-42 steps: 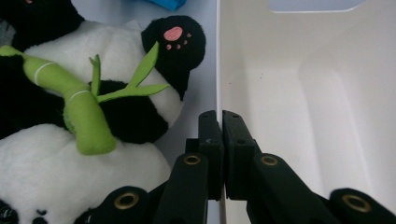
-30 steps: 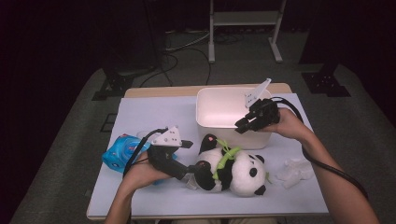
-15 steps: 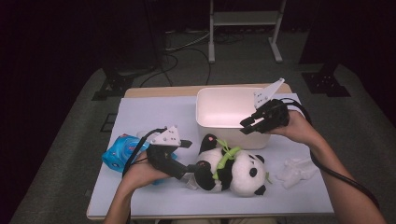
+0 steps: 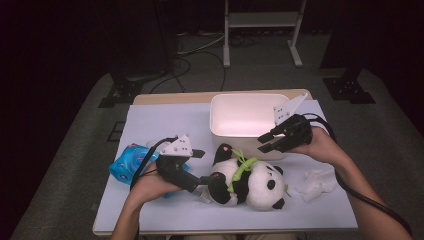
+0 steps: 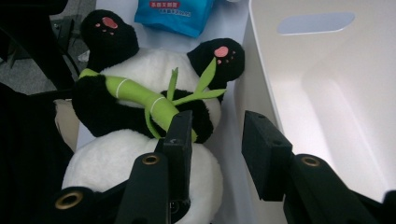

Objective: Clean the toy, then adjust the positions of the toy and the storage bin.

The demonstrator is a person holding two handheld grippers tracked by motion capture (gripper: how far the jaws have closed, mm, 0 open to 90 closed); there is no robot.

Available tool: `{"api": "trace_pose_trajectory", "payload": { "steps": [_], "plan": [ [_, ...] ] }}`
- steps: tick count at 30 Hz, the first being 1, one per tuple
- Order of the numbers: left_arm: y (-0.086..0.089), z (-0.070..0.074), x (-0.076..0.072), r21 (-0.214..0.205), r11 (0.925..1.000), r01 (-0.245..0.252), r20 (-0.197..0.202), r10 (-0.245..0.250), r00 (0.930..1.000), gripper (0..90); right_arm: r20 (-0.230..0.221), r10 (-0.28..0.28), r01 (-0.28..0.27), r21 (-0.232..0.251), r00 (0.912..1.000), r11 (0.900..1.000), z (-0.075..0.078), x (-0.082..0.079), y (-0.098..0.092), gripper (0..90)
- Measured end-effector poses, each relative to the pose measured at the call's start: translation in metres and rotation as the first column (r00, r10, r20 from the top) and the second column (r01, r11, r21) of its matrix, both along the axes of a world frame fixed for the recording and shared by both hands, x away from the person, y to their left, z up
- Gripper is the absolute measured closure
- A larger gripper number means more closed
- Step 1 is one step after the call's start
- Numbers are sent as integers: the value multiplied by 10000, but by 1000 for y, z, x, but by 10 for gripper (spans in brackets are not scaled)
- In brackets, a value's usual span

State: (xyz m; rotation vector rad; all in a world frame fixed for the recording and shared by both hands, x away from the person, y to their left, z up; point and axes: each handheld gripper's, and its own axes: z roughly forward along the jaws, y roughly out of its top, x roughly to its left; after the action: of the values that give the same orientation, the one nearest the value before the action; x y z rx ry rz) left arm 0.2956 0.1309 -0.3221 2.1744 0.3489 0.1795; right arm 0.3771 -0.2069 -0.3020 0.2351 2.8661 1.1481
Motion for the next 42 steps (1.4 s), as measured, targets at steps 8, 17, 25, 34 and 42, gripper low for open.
{"api": "trace_pose_trajectory", "payload": {
  "steps": [8,17,25,34,42],
  "plan": [
    [1,2,-2,-48,10000,-35,76,35,10000,173,-144,132,-133,-85,9998,9999,-6,-5,3,596],
    [4,0,0,-37,9999,-149,10,149,9999,172,-550,415,-416,-12,9976,9991,-15,-9,9,568],
    [4,2,-2,-46,9999,-124,70,125,9999,171,-718,555,-565,-120,9959,9983,-22,-10,15,561],
    [6,3,-1,-61,9998,-164,86,165,9998,169,-869,744,-761,-166,9934,9970,-30,-9,23,545],
    [5,2,-1,-26,9999,-125,78,125,9999,168,-1065,918,-948,-236,9901,9952,-38,-9,32,544]
  ]
}}
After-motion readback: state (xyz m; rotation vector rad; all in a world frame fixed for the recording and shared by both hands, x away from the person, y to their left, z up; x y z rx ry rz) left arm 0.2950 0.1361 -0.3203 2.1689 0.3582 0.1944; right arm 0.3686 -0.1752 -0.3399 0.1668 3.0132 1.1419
